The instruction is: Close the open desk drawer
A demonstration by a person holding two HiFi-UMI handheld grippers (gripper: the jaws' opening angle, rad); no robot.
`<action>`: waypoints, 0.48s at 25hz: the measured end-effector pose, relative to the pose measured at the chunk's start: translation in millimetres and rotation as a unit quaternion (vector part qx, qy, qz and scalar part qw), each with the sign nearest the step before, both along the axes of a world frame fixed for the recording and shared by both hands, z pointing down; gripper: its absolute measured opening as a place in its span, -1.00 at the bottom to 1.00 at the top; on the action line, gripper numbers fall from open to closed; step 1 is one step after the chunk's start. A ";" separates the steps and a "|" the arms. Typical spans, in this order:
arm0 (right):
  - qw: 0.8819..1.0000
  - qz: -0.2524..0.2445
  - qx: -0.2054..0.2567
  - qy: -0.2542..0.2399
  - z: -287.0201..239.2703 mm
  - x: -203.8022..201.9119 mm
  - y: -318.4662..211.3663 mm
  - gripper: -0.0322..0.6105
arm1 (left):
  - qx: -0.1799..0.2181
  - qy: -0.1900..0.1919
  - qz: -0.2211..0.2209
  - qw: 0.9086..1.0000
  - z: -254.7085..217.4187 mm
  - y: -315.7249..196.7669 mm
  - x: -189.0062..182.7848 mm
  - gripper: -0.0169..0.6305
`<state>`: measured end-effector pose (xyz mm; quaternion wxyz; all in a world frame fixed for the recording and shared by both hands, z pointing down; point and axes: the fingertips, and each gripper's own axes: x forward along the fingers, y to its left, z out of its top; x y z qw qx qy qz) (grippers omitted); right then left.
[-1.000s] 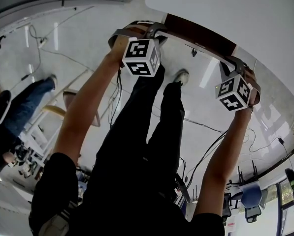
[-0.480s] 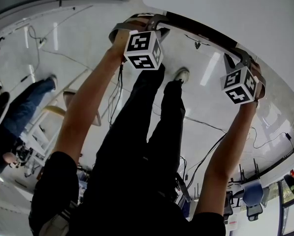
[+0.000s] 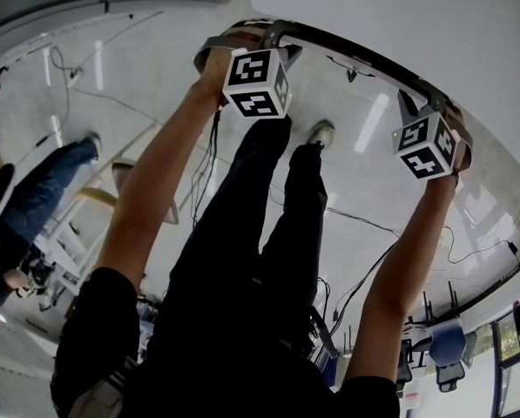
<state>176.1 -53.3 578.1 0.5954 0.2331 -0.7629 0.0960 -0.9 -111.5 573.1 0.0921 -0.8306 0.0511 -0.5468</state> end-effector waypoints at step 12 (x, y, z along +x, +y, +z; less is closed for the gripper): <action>1.000 0.007 0.015 0.008 1.7 -0.5 -4.3 -0.61 | 0.001 0.003 -0.009 1.000 3.1 -4.2 -0.4 -0.57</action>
